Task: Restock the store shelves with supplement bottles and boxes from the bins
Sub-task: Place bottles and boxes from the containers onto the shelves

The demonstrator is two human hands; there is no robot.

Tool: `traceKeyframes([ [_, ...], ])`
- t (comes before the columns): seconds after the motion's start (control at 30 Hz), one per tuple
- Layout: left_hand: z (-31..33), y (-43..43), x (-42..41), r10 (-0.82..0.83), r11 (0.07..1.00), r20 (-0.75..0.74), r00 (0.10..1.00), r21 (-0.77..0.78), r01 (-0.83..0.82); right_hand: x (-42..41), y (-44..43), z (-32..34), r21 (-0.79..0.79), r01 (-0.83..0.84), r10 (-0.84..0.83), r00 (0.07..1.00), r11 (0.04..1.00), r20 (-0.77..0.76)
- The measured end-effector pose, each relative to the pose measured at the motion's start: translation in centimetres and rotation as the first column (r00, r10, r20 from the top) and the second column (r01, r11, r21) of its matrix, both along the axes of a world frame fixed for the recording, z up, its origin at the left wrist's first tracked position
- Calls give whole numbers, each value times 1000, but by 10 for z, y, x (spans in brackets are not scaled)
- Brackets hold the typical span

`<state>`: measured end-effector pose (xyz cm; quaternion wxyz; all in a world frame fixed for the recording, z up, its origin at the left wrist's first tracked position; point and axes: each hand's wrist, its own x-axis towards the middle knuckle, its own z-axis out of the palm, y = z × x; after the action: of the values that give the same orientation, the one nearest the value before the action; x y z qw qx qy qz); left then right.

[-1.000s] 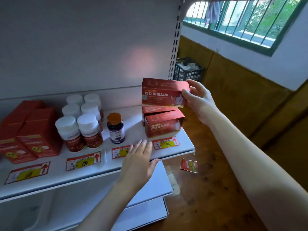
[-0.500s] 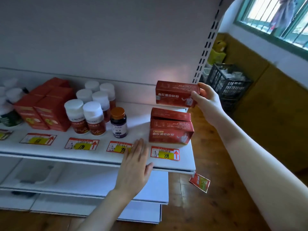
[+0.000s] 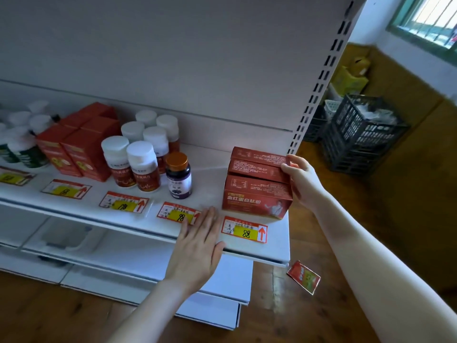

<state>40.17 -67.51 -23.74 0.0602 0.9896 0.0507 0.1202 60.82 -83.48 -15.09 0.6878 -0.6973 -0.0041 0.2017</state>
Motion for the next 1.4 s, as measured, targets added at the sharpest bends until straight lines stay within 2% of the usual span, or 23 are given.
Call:
traceKeyframes([
  [0.27,2,-1,-2,9,1000,-17,1000,-10,-9,-1,2,0,-63,-4,5,1000,998,25],
  [0.33,2,-1,-2,10,1000,-16,1000,-17,-10,-3,2,2,-145,12,4,994,989,112],
  [0.4,3,-2,-3,5,1000,-10,1000,-24,-5,-7,2,6,-265,63,8,966,962,260],
  [0.5,3,-1,-2,1,999,0,1000,-46,-1,-10,2,13,-475,152,100,880,867,463],
  [0.57,4,0,-4,10,998,40,999,-65,-7,-19,8,22,-537,166,191,816,827,546],
  [0.67,10,-2,-10,1,999,107,994,-52,4,-37,27,36,-540,155,282,717,827,637],
  [0.9,33,18,-51,1,1000,175,985,-26,3,-88,108,53,-521,-26,439,578,853,688],
  [1.13,44,88,-121,125,991,270,955,11,-133,-156,217,72,-510,-207,543,456,835,705],
  [1.23,48,126,-161,191,977,322,927,25,-211,-195,271,75,-517,-265,581,351,814,734],
  [1.4,50,209,-237,273,954,359,892,15,-298,-264,367,69,-550,-328,633,258,768,729],
])
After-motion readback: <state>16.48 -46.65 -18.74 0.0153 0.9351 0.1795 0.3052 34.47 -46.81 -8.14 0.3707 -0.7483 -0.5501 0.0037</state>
